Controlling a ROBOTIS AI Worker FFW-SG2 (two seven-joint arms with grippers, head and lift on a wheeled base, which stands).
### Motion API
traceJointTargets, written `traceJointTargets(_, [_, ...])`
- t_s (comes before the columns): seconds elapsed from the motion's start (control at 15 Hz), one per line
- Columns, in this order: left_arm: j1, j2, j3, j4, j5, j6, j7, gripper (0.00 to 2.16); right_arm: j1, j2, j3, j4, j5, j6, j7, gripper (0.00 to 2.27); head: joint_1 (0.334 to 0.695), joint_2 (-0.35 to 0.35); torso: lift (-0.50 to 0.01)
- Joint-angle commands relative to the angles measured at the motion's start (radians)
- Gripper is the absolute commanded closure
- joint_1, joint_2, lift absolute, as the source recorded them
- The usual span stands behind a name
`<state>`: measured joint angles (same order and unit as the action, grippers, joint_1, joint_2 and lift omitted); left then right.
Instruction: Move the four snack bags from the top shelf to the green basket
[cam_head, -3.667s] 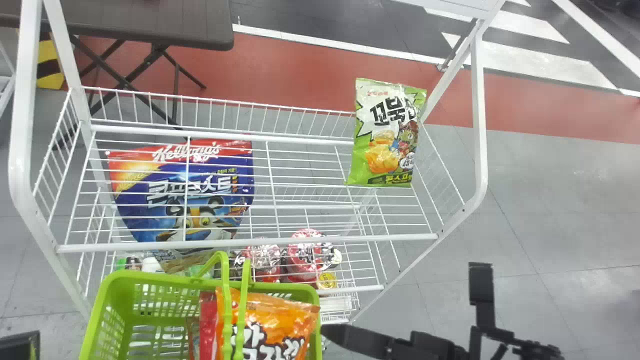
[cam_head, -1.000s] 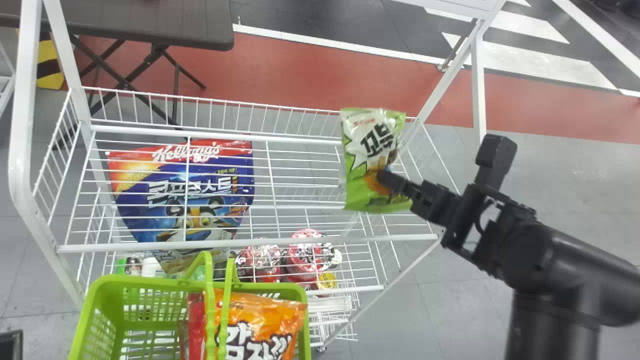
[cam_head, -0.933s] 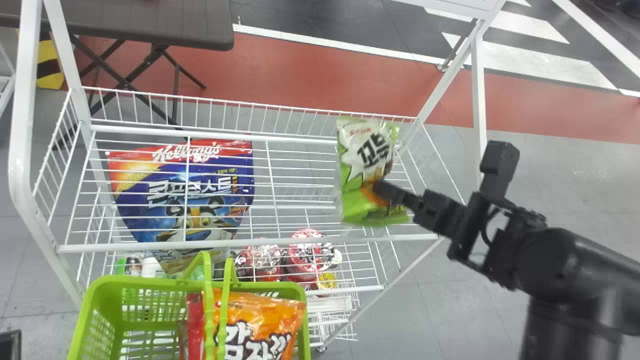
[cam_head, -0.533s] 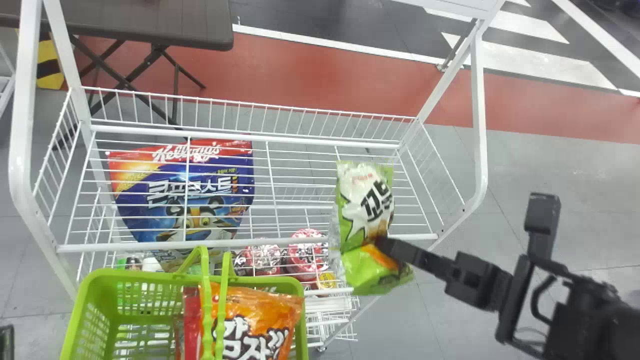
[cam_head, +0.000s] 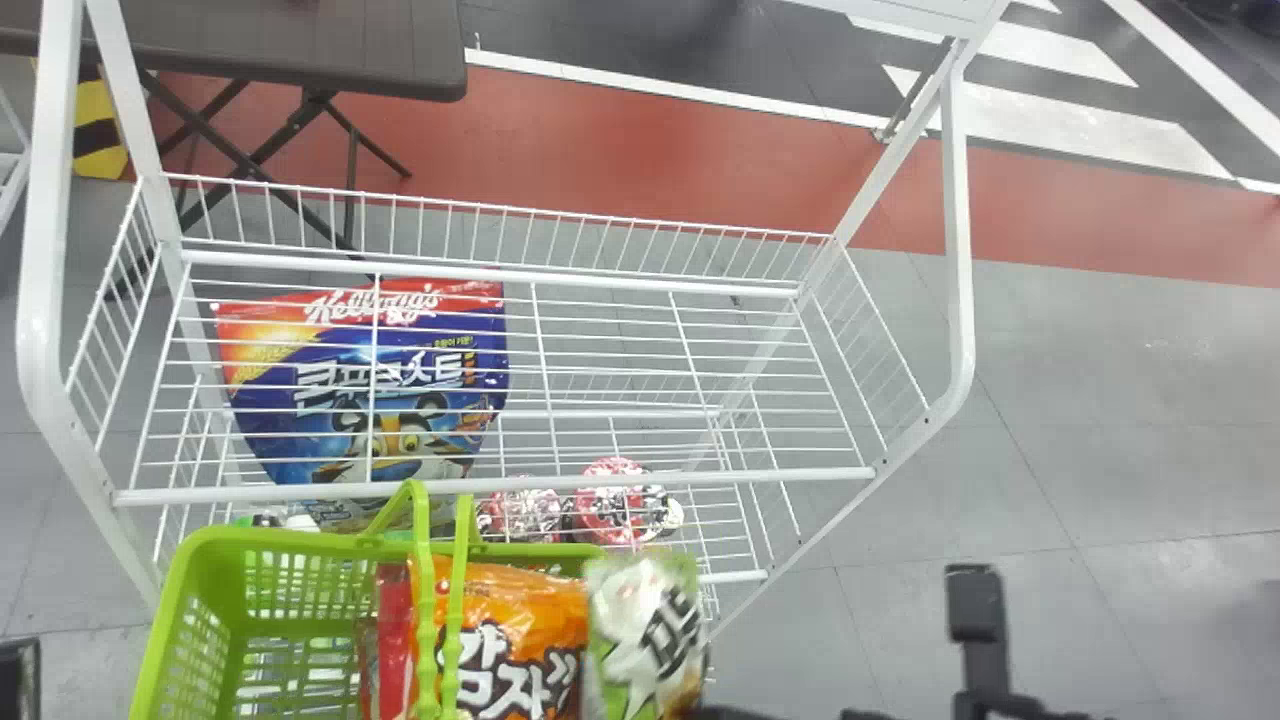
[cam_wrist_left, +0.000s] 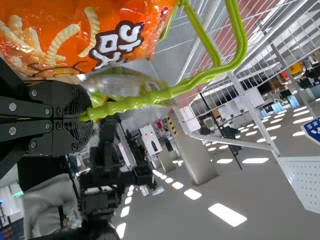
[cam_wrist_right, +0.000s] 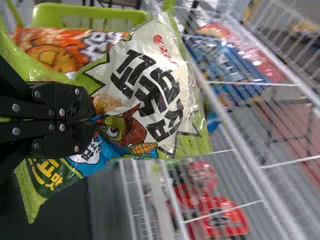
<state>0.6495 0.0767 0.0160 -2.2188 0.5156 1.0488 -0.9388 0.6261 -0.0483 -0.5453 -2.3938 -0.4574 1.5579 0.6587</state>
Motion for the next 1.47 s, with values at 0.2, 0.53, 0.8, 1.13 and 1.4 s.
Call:
traceJointTargets(0.2, [0.009, 0.003, -0.038, -0.01, -0.002, 0.0, 0.002, 1.16, 0.007, 0.001, 0.205, 0.018, 0.054, 0.014, -0.025, 2.24, 0.695, -0.35, 0.0])
traceJointTargets(0.53, [0.013, 0.006, -0.051, -0.012, -0.008, 0.0, 0.002, 1.16, -0.016, 0.011, 0.306, -0.025, 0.048, 0.014, -0.111, 2.24, 0.695, -0.35, 0.0])
traceJointTargets(0.8, [0.018, 0.008, -0.053, -0.015, -0.006, 0.0, -0.002, 1.16, -0.032, 0.015, 0.357, 0.036, 0.109, 0.014, -0.183, 1.99, 0.695, -0.35, 0.0])
traceJointTargets(1.13, [0.021, 0.008, -0.047, -0.019, -0.002, 0.012, -0.005, 1.16, 0.027, 0.005, 0.329, 0.035, 0.197, 0.014, -0.182, 0.0, 0.695, -0.35, 0.0])
traceJointTargets(1.4, [0.021, 0.008, -0.053, -0.027, -0.005, 0.012, 0.002, 1.16, 0.046, 0.008, 0.238, -0.034, 0.163, 0.014, -0.165, 0.05, 0.695, -0.35, 0.0])
